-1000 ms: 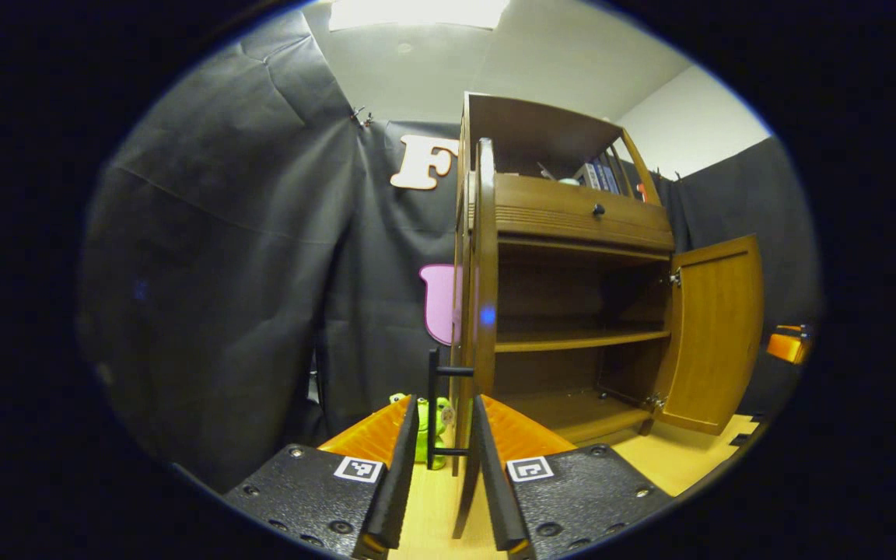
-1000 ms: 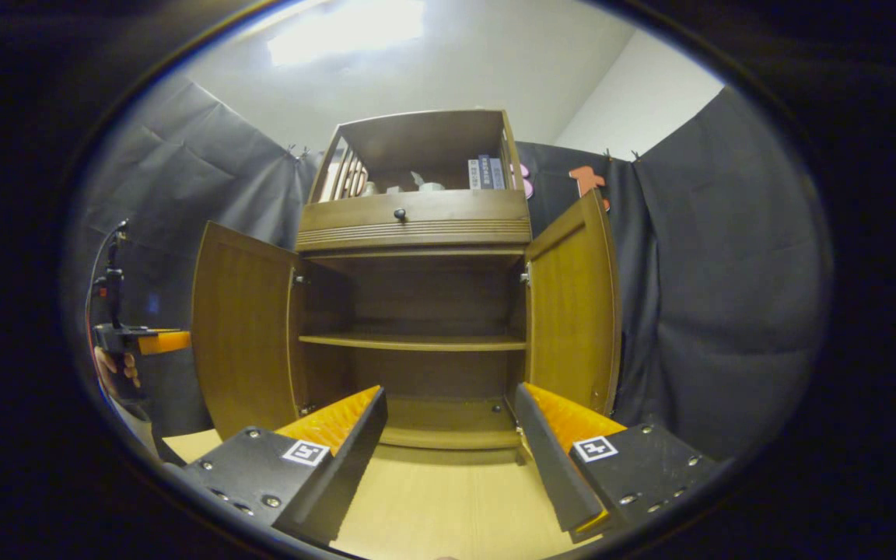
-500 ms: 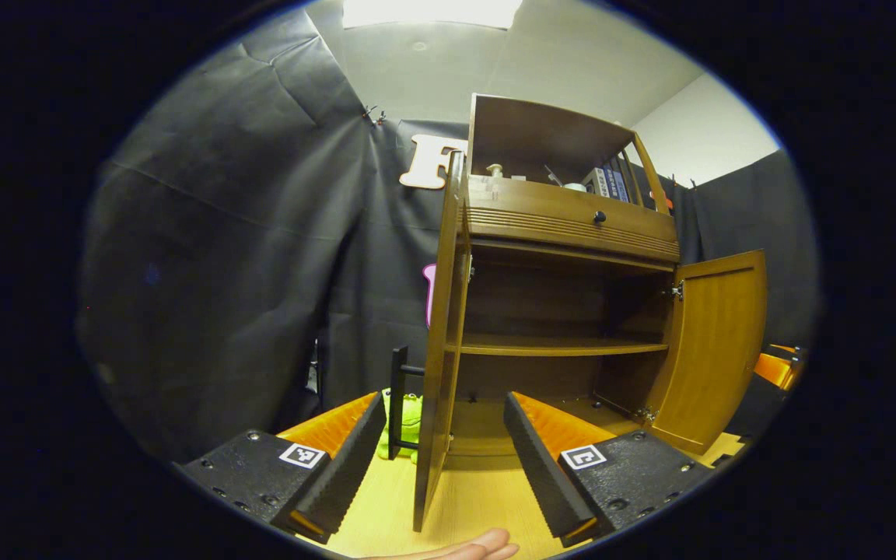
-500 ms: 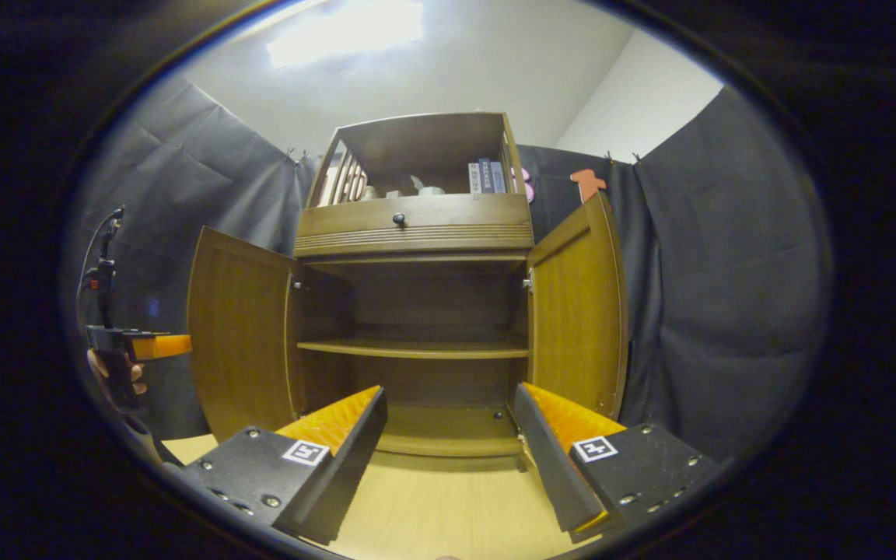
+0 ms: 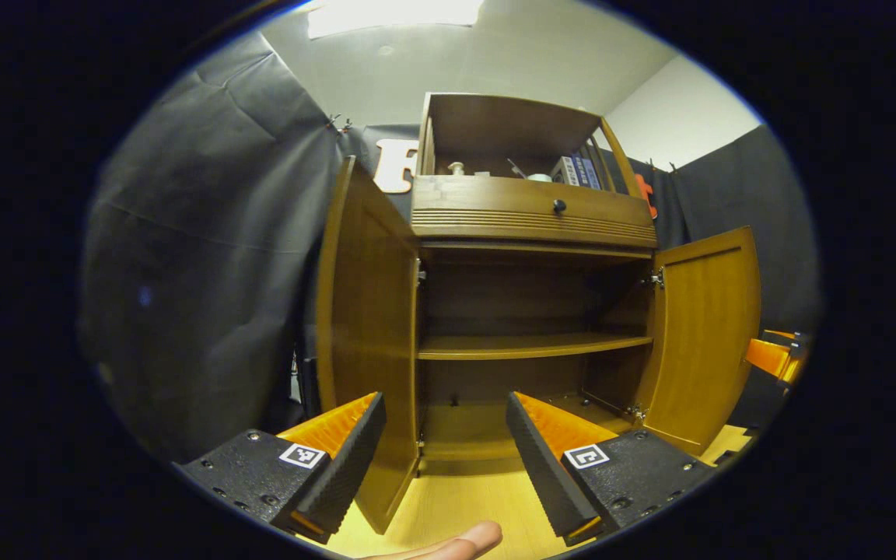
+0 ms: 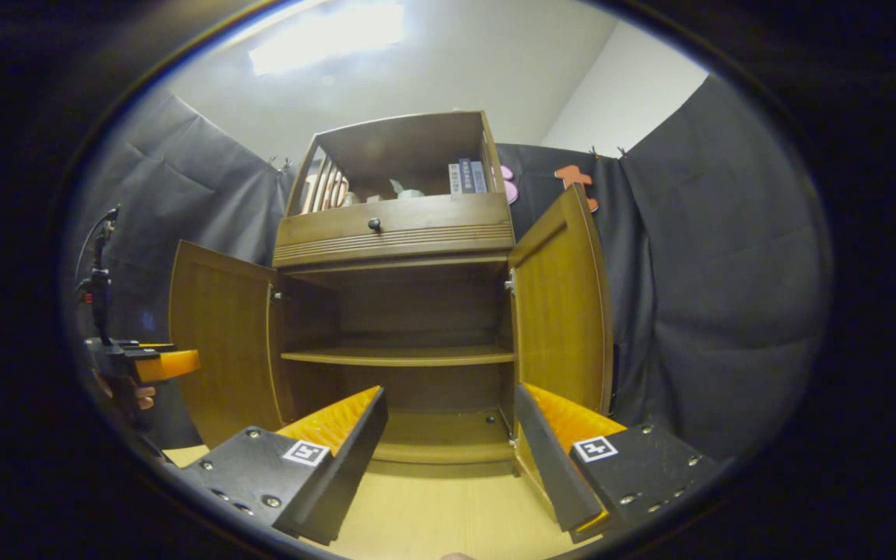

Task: Open the right door of the double-door shoe cabinet with the right hand, and open the left door with the left hand.

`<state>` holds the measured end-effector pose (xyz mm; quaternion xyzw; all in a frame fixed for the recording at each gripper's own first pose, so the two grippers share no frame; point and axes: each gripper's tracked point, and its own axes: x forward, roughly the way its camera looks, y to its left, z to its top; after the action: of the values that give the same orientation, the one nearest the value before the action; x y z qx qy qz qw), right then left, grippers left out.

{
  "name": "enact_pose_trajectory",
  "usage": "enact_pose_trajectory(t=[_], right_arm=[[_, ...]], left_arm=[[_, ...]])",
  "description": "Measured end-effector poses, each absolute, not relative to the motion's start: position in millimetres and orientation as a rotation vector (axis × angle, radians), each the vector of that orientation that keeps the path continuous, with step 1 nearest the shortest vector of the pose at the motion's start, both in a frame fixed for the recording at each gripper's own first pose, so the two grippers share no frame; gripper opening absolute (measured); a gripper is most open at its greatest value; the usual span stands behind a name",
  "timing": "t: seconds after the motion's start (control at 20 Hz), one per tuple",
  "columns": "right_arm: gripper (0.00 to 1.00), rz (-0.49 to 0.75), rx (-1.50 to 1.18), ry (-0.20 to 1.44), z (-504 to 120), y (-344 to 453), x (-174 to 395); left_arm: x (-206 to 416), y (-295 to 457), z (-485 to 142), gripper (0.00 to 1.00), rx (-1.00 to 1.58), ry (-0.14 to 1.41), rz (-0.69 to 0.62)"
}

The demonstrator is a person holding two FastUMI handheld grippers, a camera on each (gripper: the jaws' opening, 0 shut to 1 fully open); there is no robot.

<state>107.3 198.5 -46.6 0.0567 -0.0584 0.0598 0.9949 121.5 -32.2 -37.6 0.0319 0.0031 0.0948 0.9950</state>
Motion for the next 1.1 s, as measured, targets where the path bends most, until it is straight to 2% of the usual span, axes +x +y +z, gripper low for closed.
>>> enact_pose_trajectory(t=[0.15, 0.25, 0.3, 0.35, 0.6, 0.8, 0.9, 0.95, 1.1], right_arm=[[0.98, 0.105, 0.117, -0.116, -43, 192, 117], [0.98, 0.088, 0.11, -0.122, -38, 189, 123], [1.0, 0.081, 0.108, -0.128, -34, 187, 126], [0.96, 0.079, 0.106, -0.129, -33, 188, 131], [1.0, 0.067, 0.149, -0.112, -24, 186, 160], [0.96, 0.061, 0.123, -0.14, -10, 182, 183], [1.0, 0.049, 0.102, -0.15, -12, 183, 196], [0.99, 0.039, 0.094, -0.146, -16, 183, 205], [1.0, 0.048, 0.081, -0.097, -37, 198, 228]], left_arm=[[140, -48, -40, 0.92, 0.071, 0.02, 0.192], [154, -61, -42, 0.96, 0.057, 0.031, 0.185], [162, -66, -41, 0.92, 0.055, 0.034, 0.185], [170, -71, -40, 0.92, 0.057, 0.032, 0.185], [208, -106, -38, 0.92, 0.056, 0.024, 0.147], [239, -121, -42, 0.92, 0.075, 0.015, 0.148], [255, -126, -50, 0.96, 0.064, 0.016, 0.141], [262, -126, -55, 0.93, 0.051, 0.019, 0.142], [277, -121, -74, 0.93, 0.031, 0.046, 0.149]])
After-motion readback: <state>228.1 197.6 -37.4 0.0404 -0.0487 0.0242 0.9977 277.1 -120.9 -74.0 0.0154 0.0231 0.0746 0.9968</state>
